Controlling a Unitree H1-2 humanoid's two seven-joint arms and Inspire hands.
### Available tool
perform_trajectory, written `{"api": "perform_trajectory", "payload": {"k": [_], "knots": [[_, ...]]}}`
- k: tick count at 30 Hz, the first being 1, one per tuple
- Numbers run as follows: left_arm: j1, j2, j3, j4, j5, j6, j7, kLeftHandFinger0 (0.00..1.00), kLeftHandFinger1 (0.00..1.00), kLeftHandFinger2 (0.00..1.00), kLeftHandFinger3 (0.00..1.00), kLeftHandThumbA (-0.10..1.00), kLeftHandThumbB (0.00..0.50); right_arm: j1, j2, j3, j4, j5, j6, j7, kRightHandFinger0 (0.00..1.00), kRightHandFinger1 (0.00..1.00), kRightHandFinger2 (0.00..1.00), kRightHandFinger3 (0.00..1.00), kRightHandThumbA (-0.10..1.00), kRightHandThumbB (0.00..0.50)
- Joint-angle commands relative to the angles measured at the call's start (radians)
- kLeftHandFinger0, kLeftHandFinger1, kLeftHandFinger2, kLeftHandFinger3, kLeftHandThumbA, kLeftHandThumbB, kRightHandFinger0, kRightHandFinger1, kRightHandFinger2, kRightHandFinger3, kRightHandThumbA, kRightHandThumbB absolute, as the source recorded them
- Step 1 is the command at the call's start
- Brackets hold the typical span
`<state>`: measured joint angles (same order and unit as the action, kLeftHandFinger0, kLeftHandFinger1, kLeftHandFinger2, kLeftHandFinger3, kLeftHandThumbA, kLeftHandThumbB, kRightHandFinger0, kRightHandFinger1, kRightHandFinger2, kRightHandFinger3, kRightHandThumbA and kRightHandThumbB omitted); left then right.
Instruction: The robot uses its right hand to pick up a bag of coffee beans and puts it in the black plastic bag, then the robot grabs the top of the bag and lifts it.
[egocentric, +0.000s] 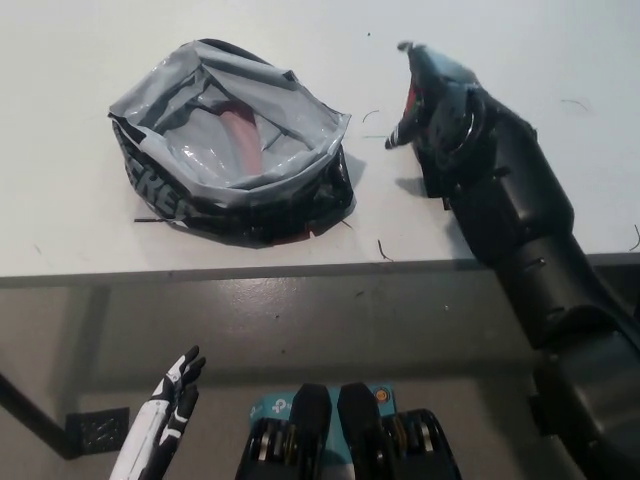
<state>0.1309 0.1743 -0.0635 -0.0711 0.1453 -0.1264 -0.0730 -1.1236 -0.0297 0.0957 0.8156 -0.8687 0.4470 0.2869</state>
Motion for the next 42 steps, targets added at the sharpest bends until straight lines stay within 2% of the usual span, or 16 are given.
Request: {"api": "perform_trajectory", "payload": {"k": [1, 8, 11, 15, 23, 28, 29, 32, 33, 34, 35, 38, 39, 40, 41, 42], "knots": [[0.011, 0.012, -0.003, -0.036, 0.02, -0.043, 0.002, 1.0, 1.0, 1.0, 1.0, 1.0, 0.221, -0.077, 0.014, -0.038, 0.058, -0.015, 0.023, -0.093, 1.0, 1.0, 1.0, 1.0, 0.97, 0.5], [0.014, 0.011, -0.002, -0.043, 0.025, -0.039, 0.003, 1.0, 1.0, 1.0, 1.0, 1.0, 0.232, -0.072, 0.011, 0.019, 0.162, -0.173, 0.023, -0.175, 1.0, 1.0, 1.0, 1.0, 1.0, 0.5], [0.012, 0.017, -0.002, -0.037, 0.037, -0.055, 0.005, 1.0, 1.0, 1.0, 1.0, 1.0, 0.229, -0.067, -0.005, 0.059, 0.228, -0.275, 0.023, -0.279, 1.0, 1.0, 1.0, 1.0, 0.89, 0.5], [0.009, 0.02, -0.001, -0.037, 0.045, -0.053, 0.006, 1.0, 1.0, 1.0, 1.0, 1.0, 0.235, -0.057, -0.028, 0.085, 0.265, -0.333, 0.023, -0.317, 1.0, 1.0, 1.0, 1.0, 0.85, 0.5], [0.001, 0.019, -0.001, -0.022, 0.047, -0.067, 0.005, 1.0, 1.0, 1.0, 1.0, 1.0, 0.244, -0.022, -0.041, 0.08, 0.318, -0.301, 0.023, -0.361, 1.0, 1.0, 1.0, 1.0, 0.73, 0.5], [-0.001, 0.018, 0.001, -0.025, 0.051, -0.063, 0.005, 1.0, 1.0, 1.0, 1.0, 1.0, 0.241, -0.032, -0.047, 0.061, 0.395, -0.214, 0.023, -0.376, 1.0, 1.0, 1.0, 1.0, 0.7, 0.5], [-0.002, 0.018, 0.001, -0.025, 0.05, -0.064, 0.004, 1.0, 1.0, 1.0, 1.0, 1.0, 0.241, -0.026, -0.05, 0.052, 0.399, -0.173, 0.023, -0.39, 1.0, 1.0, 1.0, 1.0, 0.65, 0.5], [-0.005, 0.018, 0.002, -0.023, 0.052, -0.071, 0.005, 1.0, 1.0, 1.0, 1.0, 1.0, 0.242, -0.021, -0.062, 0.045, 0.421, -0.101, 0.023, -0.378, 1.0, 1.0, 1.0, 1.0, 0.72, 0.489], [-0.007, 0.019, 0.002, -0.024, 0.053, -0.07, 0.005, 1.0, 1.0, 1.0, 1.0, 1.0, 0.242, -0.021, -0.07, 0.052, 0.429, -0.075, 0.021, -0.343, 0.92, 1.0, 1.0, 1.0, 0.75, 0.477], [-0.008, 0.018, 0.002, -0.024, 0.054, -0.07, 0.005, 1.0, 1.0, 1.0, 1.0, 1.0, 0.242, -0.022, -0.073, 0.055, 0.431, -0.068, 0.02, -0.335, 0.92, 1.0, 1.0, 1.0, 0.75, 0.477], [-0.009, 0.018, 0.001, -0.024, 0.052, -0.069, 0.004, 1.0, 1.0, 1.0, 1.0, 1.0, 0.243, -0.024, -0.078, 0.058, 0.44, -0.055, 0.017, -0.322, 0.81, 1.0, 1.0, 1.0, 0.78, 0.489], [-0.017, 0.018, 0.0, -0.021, 0.045, -0.07, -0.002, 1.0, 1.0, 1.0, 1.0, 1.0, 0.248, -0.02, -0.097, 0.04, 0.465, 0.01, -0.027, -0.285, 0.85, 1.0, 1.0, 1.0, 0.79, 0.483], [-0.021, 0.018, -0.001, -0.019, 0.047, -0.072, -0.001, 1.0, 1.0, 1.0, 1.0, 1.0, 0.248, -0.021, -0.1, 0.041, 0.471, 0.021, -0.032, -0.295, 0.82, 1.0, 1.0, 1.0, 0.78, 0.491], [-0.026, 0.018, -0.001, -0.016, 0.052, -0.073, 0.001, 1.0, 1.0, 1.0, 1.0, 1.0, 0.249, -0.018, -0.105, 0.038, 0.482, 0.039, -0.05, -0.327, 0.68, 0.97, 1.0, 1.0, 0.74, 0.493], [-0.027, 0.018, 0.0, -0.013, 0.049, -0.075, 0.001, 1.0, 1.0, 1.0, 1.0, 1.0, 0.252, -0.015, -0.109, 0.028, 0.484, 0.06, -0.065, -0.338, 0.53, 0.75, 0.96, 1.0, 0.66, 0.457], [-0.028, 0.017, 0.0, -0.013, 0.049, -0.074, 0.002, 1.0, 1.0, 1.0, 1.0, 1.0, 0.254, -0.013, -0.111, 0.014, 0.484, 0.082, -0.074, -0.35, 0.58, 0.81, 0.95, 1.0, 0.55, 0.402]]}}
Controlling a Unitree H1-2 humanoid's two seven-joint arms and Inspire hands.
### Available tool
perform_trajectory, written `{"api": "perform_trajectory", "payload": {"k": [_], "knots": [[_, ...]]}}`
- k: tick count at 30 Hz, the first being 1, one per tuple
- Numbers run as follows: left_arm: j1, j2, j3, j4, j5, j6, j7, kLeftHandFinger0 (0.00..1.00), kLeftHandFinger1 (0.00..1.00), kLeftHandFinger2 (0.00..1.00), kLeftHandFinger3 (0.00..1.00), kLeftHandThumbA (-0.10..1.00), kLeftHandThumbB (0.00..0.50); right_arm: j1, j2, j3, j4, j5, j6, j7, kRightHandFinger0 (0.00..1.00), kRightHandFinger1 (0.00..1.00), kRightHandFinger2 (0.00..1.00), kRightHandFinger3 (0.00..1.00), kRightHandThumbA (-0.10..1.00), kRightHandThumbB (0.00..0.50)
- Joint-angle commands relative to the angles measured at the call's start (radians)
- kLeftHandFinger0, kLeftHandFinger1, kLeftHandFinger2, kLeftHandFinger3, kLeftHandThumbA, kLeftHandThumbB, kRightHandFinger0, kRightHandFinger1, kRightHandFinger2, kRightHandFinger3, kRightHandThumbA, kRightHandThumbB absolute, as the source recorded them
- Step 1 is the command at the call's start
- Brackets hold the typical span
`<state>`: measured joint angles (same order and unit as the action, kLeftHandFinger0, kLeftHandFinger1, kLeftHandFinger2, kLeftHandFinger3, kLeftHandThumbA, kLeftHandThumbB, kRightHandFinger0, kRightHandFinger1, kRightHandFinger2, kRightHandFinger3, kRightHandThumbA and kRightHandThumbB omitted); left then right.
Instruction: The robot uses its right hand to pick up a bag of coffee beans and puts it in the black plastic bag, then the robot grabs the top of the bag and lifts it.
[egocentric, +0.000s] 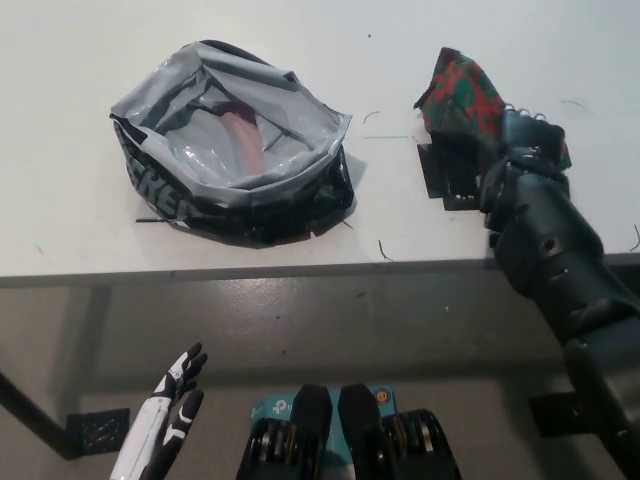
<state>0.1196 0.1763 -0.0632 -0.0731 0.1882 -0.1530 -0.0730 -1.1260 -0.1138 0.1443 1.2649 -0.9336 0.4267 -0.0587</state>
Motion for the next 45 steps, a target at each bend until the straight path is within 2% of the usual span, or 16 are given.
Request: {"api": "perform_trajectory", "payload": {"k": [1, 2, 3, 5, 6, 8, 10, 12, 13, 15, 17, 22, 29, 36, 39, 45], "knots": [[-0.017, 0.015, 0.001, -0.014, 0.006, -0.044, 0.002, 1.0, 1.0, 1.0, 1.0, 1.0, 0.254, -0.007, -0.028, -0.055, 0.033, 0.177, -0.068, -0.031, 0.57, 0.73, 0.81, 1.0, 0.41, 0.362], [-0.018, 0.015, 0.002, -0.015, 0.004, -0.044, 0.002, 1.0, 1.0, 1.0, 1.0, 1.0, 0.254, -0.007, -0.027, -0.062, 0.032, 0.19, -0.077, -0.049, 0.53, 0.69, 0.75, 0.98, 0.35, 0.36], [-0.017, 0.014, 0.002, -0.016, 0.006, -0.042, 0.003, 1.0, 1.0, 1.0, 1.0, 1.0, 0.251, -0.002, -0.029, -0.073, 0.034, 0.203, -0.096, -0.086, 0.28, 0.37, 0.52, 1.0, 0.12, 0.268], [-0.023, 0.016, 0.001, -0.015, 0.012, -0.044, 0.004, 1.0, 1.0, 1.0, 1.0, 1.0, 0.24, 0.001, -0.034, -0.102, 0.036, 0.245, -0.139, -0.127, 0.22, 0.38, 0.5, 0.88, -0.01, 0.195], [-0.025, 0.017, 0.001, -0.015, 0.014, -0.043, 0.004, 1.0, 1.0, 1.0, 1.0, 1.0, 0.24, 0.002, -0.038, -0.125, 0.034, 0.276, -0.169, -0.134, 0.17, 0.29, 0.39, 0.61, -0.09, 0.184], [-0.026, 0.016, 0.001, -0.016, 0.013, -0.041, 0.004, 1.0, 1.0, 1.0, 1.0, 1.0, 0.242, 0.002, -0.042, -0.154, 0.036, 0.314, -0.202, -0.131, 0.03, 0.14, 0.23, 0.39, -0.1, 0.184], [-0.026, 0.015, 0.002, -0.016, 0.009, -0.039, 0.003, 1.0, 1.0, 1.0, 1.0, 1.0, 0.243, -0.003, -0.046, -0.197, 0.037, 0.369, -0.225, -0.111, 0.0, 0.08, 0.24, 0.36, -0.1, 0.195], [-0.026, 0.014, 0.003, -0.017, 0.0, -0.039, 0.0, 1.0, 1.0, 1.0, 1.0, 1.0, 0.233, -0.008, -0.05, -0.218, 0.036, 0.395, -0.235, -0.097, 0.0, 0.14, 0.4, 0.51, -0.1, 0.196], [-0.027, 0.015, 0.003, -0.019, -0.002, -0.036, -0.002, 1.0, 1.0, 1.0, 1.0, 1.0, 0.235, -0.01, -0.055, -0.232, 0.032, 0.415, -0.249, -0.08, 0.01, 0.29, 0.63, 0.55, -0.1, 0.204], [-0.027, 0.014, 0.002, -0.021, 0.003, -0.029, -0.001, 1.0, 1.0, 1.0, 1.0, 1.0, 0.24, -0.015, -0.062, -0.254, 0.024, 0.447, -0.262, -0.054, 0.01, 0.44, 0.76, 0.4, -0.1, 0.205], [-0.029, 0.015, 0.002, -0.018, 0.002, -0.029, -0.001, 1.0, 1.0, 1.0, 1.0, 1.0, 0.24, -0.015, -0.068, -0.269, 0.02, 0.473, -0.296, -0.03, 0.0, 0.48, 0.8, 0.38, -0.1, 0.204], [-0.04, 0.017, 0.003, -0.01, -0.002, -0.032, -0.004, 1.0, 1.0, 1.0, 1.0, 1.0, 0.233, -0.028, -0.068, -0.39, -0.045, 0.652, -0.339, 0.122, 0.05, 0.54, 0.84, 0.74, -0.1, 0.213], [-0.039, 0.016, 0.002, -0.013, -0.001, -0.025, -0.004, 1.0, 1.0, 1.0, 1.0, 1.0, 0.227, -0.051, -0.027, -0.517, -0.155, 0.828, -0.259, 0.224, 0.0, 0.52, 0.92, 1.0, -0.1, 0.182], [-0.043, 0.018, 0.0, -0.011, -0.003, -0.024, -0.009, 1.0, 1.0, 1.0, 1.0, 1.0, 0.217, -0.059, 0.019, -0.68, -0.213, 1.027, -0.118, 0.332, 0.0, 0.37, 0.72, 1.0, -0.1, 0.143], [-0.044, 0.021, -0.001, -0.011, -0.002, -0.021, -0.012, 1.0, 1.0, 1.0, 1.0, 1.0, 0.216, -0.062, 0.026, -0.722, -0.223, 1.08, -0.042, 0.382, 0.0, 0.23, 0.61, 1.0, -0.1, 0.193], [-0.049, 0.025, 0.001, -0.015, -0.006, -0.011, -0.018, 1.0, 1.0, 1.0, 1.0, 1.0, 0.203, -0.067, 0.04, -0.729, -0.258, 1.103, 0.009, 0.426, 0.0, 0.24, 0.63, 0.97, -0.1, 0.206]]}}
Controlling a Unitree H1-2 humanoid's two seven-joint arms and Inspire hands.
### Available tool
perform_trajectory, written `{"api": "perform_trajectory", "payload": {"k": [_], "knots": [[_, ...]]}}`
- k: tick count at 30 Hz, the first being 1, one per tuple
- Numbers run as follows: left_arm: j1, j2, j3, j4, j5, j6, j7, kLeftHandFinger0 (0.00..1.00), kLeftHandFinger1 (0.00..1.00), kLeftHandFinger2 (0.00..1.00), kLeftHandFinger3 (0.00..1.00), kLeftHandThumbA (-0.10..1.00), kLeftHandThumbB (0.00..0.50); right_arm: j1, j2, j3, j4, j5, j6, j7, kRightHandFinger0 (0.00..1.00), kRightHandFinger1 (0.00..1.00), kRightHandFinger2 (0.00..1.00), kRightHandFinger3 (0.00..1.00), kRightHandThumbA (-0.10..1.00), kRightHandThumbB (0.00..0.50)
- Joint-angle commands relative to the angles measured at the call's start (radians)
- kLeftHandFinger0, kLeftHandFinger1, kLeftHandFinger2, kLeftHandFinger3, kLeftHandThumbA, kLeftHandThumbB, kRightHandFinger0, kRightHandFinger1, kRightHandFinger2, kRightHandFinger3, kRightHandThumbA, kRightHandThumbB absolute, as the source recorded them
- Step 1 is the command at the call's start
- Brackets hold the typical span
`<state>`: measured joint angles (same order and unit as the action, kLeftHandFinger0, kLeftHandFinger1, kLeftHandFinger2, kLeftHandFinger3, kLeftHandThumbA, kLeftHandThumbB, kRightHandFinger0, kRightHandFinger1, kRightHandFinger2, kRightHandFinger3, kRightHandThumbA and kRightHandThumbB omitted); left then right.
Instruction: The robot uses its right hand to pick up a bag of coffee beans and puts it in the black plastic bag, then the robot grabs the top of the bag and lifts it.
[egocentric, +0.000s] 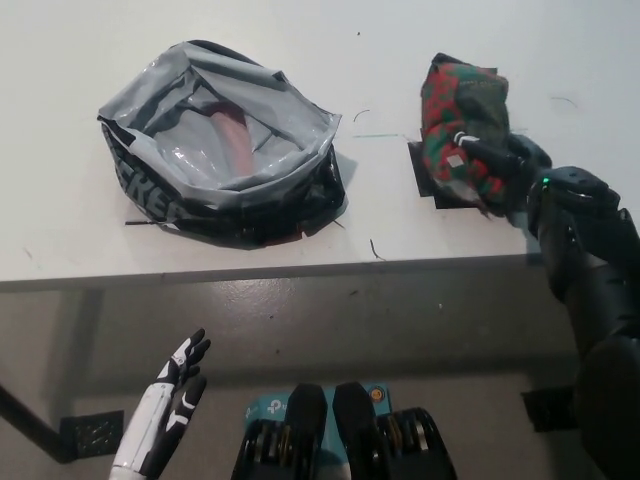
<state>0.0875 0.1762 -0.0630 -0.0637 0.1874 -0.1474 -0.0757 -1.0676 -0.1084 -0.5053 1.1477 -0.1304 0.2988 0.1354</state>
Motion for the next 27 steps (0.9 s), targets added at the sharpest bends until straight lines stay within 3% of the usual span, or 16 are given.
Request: {"api": "perform_trajectory", "payload": {"k": [1, 4, 8, 12, 16, 21, 23, 27], "knots": [[-0.017, 0.026, 0.0, -0.025, -0.004, -0.016, -0.016, 1.0, 1.0, 1.0, 1.0, 1.0, 0.203, -0.125, 0.038, -0.078, -0.152, 0.301, 0.142, 0.228, 0.0, 0.24, 0.63, 0.97, -0.1, 0.208], [-0.011, 0.026, 0.0, -0.025, -0.005, -0.017, -0.016, 1.0, 1.0, 1.0, 1.0, 1.0, 0.207, -0.112, 0.054, -0.047, -0.212, 0.297, 0.164, 0.243, 0.0, 0.27, 0.65, 0.94, -0.1, 0.193], [-0.003, 0.024, -0.004, -0.024, -0.005, -0.021, -0.018, 1.0, 1.0, 1.0, 1.0, 1.0, 0.197, -0.098, 0.066, -0.008, -0.28, 0.328, 0.171, 0.259, 0.0, 0.28, 0.68, 1.0, -0.1, 0.178], [0.001, 0.025, -0.006, -0.021, -0.006, -0.018, -0.021, 1.0, 1.0, 1.0, 1.0, 1.0, 0.204, -0.085, 0.071, 0.033, -0.342, 0.359, 0.171, 0.277, 0.0, 0.25, 0.66, 1.0, -0.1, 0.164], [0.011, 0.024, -0.01, -0.027, -0.003, -0.015, -0.023, 1.0, 1.0, 1.0, 1.0, 1.0, 0.209, -0.072, 0.075, 0.092, -0.42, 0.416, 0.171, 0.264, 0.0, 0.29, 0.67, 0.86, -0.1, 0.171], [0.021, 0.031, -0.01, -0.024, 0.002, -0.029, -0.022, 1.0, 1.0, 1.0, 1.0, 1.0, 0.202, -0.086, 0.071, 0.172, -0.49, 0.48, 0.171, 0.236, 0.0, 0.34, 0.7, 1.0, -0.1, 0.149], [0.018, 0.033, -0.011, -0.021, 0.001, -0.03, -0.024, 1.0, 1.0, 1.0, 1.0, 1.0, 0.209, -0.115, 0.061, 0.221, -0.503, 0.5, 0.171, 0.233, 0.0, 0.36, 0.7, 1.0, -0.1, 0.123], [0.019, 0.03, -0.015, -0.023, 0.003, -0.018, -0.024, 1.0, 1.0, 1.0, 1.0, 1.0, 0.214, -0.162, 0.057, 0.29, -0.487, 0.504, 0.171, 0.22, 0.0, 0.38, 0.73, 1.0, -0.1, 0.13]]}}
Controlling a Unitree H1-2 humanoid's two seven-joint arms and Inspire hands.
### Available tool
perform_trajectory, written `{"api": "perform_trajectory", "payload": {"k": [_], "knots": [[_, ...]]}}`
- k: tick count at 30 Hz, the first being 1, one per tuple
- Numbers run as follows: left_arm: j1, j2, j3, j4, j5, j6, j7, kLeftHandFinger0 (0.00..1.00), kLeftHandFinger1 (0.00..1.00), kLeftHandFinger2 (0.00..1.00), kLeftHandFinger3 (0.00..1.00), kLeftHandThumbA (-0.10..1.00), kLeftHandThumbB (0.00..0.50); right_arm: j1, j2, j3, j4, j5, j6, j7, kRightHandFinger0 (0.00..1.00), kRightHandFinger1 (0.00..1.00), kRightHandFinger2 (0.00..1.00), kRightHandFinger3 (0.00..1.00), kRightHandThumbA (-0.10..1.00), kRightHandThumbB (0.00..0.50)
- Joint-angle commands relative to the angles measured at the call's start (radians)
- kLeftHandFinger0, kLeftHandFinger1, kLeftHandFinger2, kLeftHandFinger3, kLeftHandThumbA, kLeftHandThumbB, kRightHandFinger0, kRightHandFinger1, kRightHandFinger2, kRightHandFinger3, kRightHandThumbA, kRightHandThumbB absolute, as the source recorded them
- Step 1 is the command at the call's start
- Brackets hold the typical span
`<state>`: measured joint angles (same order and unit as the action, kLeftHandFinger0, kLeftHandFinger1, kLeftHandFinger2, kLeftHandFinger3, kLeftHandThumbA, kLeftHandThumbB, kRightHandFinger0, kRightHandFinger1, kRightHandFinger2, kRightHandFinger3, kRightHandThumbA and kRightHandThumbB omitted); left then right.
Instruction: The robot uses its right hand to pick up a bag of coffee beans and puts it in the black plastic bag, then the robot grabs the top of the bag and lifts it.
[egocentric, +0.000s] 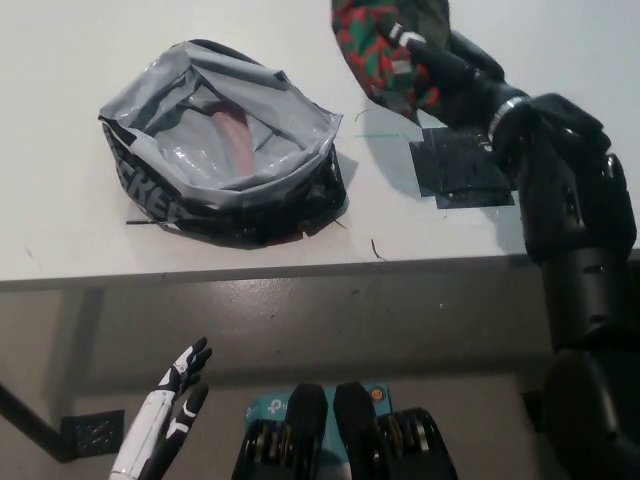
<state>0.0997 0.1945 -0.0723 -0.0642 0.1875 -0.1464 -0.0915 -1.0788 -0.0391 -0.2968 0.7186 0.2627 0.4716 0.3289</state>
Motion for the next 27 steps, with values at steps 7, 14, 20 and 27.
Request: {"api": "perform_trajectory", "payload": {"k": [7, 14, 20, 27], "knots": [[0.007, 0.015, -0.009, -0.018, -0.005, -0.019, -0.014, 1.0, 1.0, 1.0, 1.0, 0.99, 0.194, -0.273, 0.014, 0.197, 0.081, 0.016, -0.002, -0.016, 0.0, 0.46, 0.82, 0.87, -0.1, 0.159], [0.008, 0.015, -0.013, -0.022, -0.007, -0.012, -0.022, 1.0, 1.0, 1.0, 1.0, 0.99, 0.203, -0.351, 0.065, 0.285, 0.22, -0.061, -0.012, -0.05, 0.0, 0.43, 0.89, 0.71, -0.1, 0.19], [0.002, 0.017, -0.016, -0.021, -0.01, -0.015, -0.024, 1.0, 1.0, 1.0, 1.0, 0.99, 0.203, -0.408, 0.098, 0.346, 0.353, -0.119, -0.089, -0.058, 0.06, 0.52, 0.98, 0.57, -0.1, 0.175], [-0.002, 0.017, -0.024, -0.028, 0.001, -0.009, -0.024, 1.0, 1.0, 1.0, 1.0, 1.0, 0.209, -0.449, 0.115, 0.472, 0.471, -0.234, -0.195, -0.057, 0.0, 0.45, 0.83, 0.57, -0.1, 0.167]]}}
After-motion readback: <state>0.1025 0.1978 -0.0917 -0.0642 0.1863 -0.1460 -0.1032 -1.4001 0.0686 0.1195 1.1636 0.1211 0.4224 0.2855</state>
